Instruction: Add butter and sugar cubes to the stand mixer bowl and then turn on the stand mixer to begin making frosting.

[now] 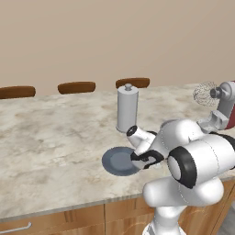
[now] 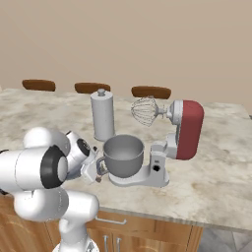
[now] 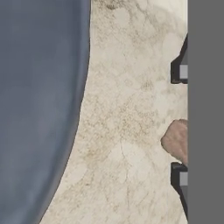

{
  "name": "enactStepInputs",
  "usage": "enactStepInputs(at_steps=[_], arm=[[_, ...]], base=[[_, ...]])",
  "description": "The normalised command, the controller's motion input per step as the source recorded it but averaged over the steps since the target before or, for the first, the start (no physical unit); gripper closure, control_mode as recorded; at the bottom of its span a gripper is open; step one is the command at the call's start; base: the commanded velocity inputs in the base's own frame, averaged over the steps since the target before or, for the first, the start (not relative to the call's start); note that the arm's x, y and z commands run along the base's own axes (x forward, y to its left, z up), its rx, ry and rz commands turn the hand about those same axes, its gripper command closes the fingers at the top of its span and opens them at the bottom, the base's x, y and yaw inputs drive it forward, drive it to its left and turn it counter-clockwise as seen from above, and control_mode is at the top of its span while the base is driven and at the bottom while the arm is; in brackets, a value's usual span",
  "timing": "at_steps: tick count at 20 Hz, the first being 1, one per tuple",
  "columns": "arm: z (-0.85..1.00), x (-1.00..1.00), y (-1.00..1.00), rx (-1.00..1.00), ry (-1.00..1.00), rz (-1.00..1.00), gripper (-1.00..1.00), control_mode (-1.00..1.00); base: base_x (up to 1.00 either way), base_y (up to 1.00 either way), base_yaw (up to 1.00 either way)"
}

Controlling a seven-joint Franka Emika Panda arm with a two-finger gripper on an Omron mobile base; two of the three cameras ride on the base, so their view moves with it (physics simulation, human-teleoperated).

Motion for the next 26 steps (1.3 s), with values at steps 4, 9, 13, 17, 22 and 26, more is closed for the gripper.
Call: enactStepInputs(at_steps=[4,9,13,17,22,26], arm=[[-0.20,0.00,0.06,0.00,-0.04,0.00,1.00,-1.00],[-0.10,0.00,0.16,0.00,-0.06,0.00,1.00,-1.00],[0.00,-0.01,0.14,0.00,-0.09,-0.01,1.00,-1.00],[0.20,-0.08,0.01,0.00,-0.07,-0.04,1.00,-1.00],[0.51,-0.08,0.00,0.00,-0.04,-0.08,1.00,-1.00],[0.74,-0.14,0.00,0.00,-0.04,-0.08,1.00,-1.00]], base=[[0.00,0.00,0.00],[0.00,0.00,0.00],[0.00,0.00,0.00],[0.00,0.00,0.00],[0.00,0.00,0.00],[0.00,0.00,0.00]])
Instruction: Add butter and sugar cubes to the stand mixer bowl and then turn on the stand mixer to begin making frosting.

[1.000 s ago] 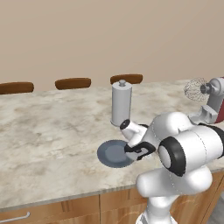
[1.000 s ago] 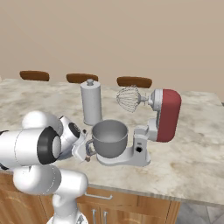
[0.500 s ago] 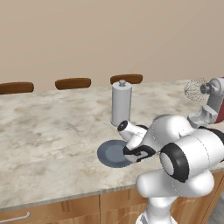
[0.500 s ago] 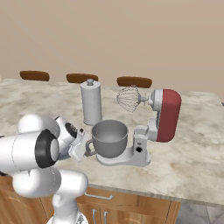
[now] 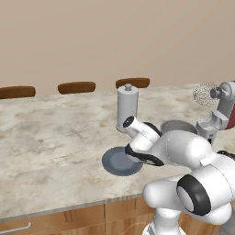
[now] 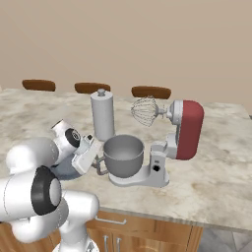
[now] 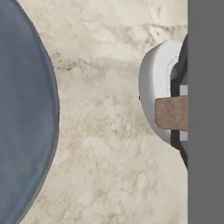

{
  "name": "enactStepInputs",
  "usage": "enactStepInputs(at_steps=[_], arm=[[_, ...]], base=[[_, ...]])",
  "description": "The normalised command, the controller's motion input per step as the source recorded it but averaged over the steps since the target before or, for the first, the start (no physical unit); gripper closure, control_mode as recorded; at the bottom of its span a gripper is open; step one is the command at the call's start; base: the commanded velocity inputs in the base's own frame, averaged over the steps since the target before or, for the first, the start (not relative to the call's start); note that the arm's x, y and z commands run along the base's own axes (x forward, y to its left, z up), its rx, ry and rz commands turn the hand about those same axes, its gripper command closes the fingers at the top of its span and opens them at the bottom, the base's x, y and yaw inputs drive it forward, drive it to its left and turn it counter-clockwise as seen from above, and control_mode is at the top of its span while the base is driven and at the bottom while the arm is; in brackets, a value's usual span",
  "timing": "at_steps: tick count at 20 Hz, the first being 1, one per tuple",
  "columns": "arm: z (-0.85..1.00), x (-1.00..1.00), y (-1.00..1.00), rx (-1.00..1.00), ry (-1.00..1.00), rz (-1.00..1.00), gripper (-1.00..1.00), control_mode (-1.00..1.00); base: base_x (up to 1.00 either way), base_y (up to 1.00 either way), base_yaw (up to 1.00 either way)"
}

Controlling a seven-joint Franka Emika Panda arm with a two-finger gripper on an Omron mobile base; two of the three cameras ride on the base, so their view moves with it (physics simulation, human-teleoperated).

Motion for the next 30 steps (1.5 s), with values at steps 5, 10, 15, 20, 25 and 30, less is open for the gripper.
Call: enactStepInputs(at_steps=[5,10,15,20,25,30], arm=[[0.80,-0.15,0.00,0.00,-0.03,-0.06,1.00,-1.00],[0.66,-0.06,-0.01,0.00,-0.01,-0.07,1.00,-1.00],[0.58,0.00,-0.11,0.00,0.00,-0.06,1.00,-1.00],[0.32,0.01,-0.35,0.00,0.00,-0.06,1.00,-1.00],[0.00,0.14,-0.47,0.00,0.03,-0.05,1.00,-1.00],[-0.14,0.26,-0.38,0.01,0.07,-0.01,1.00,-1.00]], base=[[0.00,0.00,0.00],[0.00,0.00,0.00],[0.00,0.00,0.00],[0.00,0.00,0.00],[0.00,0.00,0.00],[0.00,0.00,0.00]])
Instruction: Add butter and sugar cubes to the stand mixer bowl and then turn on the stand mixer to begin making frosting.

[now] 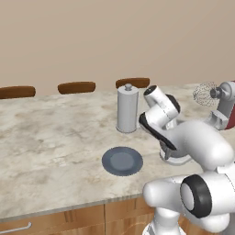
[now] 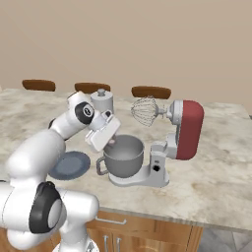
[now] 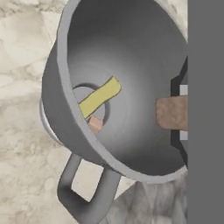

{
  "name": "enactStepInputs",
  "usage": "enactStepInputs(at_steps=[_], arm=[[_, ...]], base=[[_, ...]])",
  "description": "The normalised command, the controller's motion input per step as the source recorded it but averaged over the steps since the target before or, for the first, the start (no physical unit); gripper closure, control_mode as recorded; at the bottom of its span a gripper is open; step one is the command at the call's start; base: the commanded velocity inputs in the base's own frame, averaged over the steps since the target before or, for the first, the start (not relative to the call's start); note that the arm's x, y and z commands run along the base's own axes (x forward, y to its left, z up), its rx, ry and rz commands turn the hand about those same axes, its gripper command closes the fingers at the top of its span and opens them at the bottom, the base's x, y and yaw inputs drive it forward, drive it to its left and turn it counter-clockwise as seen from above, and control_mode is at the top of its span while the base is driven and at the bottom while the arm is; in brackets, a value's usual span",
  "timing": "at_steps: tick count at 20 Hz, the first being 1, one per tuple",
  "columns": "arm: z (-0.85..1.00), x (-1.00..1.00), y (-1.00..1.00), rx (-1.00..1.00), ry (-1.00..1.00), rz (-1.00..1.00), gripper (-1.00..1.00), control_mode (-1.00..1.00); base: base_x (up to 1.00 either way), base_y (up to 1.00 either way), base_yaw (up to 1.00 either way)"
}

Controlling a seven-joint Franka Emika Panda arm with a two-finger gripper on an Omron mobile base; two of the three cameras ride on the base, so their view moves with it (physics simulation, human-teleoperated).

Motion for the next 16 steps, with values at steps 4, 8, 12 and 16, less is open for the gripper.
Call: enactStepInputs(at_steps=[4,8,12,16], arm=[[-0.30,0.27,-0.29,0.02,0.07,0.00,1.00,-1.00],[-0.41,0.20,-0.22,0.01,0.07,0.00,1.00,-1.00],[-0.31,0.08,-0.22,0.05,0.04,0.00,1.00,-1.00],[-0.22,0.00,-0.10,0.03,0.03,0.00,-1.00,-1.00]], base=[[0.00,0.00,0.00],[0.00,0.00,0.00],[0.00,0.00,0.00],[0.00,0.00,0.00]])
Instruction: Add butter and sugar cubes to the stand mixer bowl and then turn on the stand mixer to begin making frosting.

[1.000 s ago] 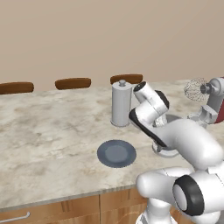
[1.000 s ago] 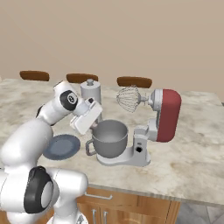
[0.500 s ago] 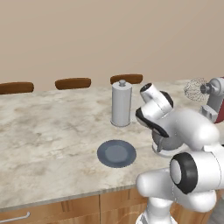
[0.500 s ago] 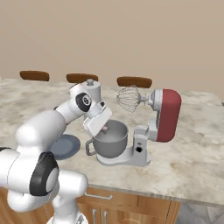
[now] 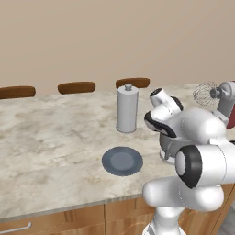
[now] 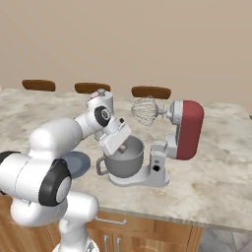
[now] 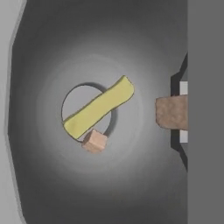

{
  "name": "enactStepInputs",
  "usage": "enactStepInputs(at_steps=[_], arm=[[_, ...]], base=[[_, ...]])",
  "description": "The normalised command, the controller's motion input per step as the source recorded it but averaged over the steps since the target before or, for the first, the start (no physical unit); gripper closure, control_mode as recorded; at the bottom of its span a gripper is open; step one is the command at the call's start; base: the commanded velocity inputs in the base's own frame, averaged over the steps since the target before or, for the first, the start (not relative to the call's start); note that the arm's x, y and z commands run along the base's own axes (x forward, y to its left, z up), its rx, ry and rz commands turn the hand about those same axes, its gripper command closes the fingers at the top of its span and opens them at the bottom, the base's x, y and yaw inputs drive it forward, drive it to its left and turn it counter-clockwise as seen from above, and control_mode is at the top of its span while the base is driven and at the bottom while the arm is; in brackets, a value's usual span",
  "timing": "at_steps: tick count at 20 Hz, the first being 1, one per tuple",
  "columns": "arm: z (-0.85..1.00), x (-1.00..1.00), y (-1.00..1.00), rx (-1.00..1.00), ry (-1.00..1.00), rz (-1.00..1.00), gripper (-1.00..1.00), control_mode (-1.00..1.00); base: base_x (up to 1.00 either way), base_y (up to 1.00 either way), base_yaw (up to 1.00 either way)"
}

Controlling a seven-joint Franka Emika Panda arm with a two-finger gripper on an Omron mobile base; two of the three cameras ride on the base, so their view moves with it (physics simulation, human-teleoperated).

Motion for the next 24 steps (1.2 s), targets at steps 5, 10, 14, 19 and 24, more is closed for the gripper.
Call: enactStepInputs(at_steps=[5,10,14,19,24], arm=[[0.12,-0.14,-0.01,0.05,-0.05,0.00,-1.00,-1.00],[0.39,-0.14,0.00,0.02,-0.11,0.00,-1.00,-1.00],[0.18,-0.04,0.00,0.01,-0.09,0.00,-1.00,-1.00],[-0.09,0.00,0.00,0.04,-0.02,0.00,-1.00,-1.00],[-0.21,0.01,0.00,0.06,0.00,0.00,-1.00,-1.00]], base=[[0.00,0.00,0.00],[0.00,0.00,0.00],[0.00,0.00,0.00],[0.00,0.00,0.00],[0.00,0.00,0.00]])
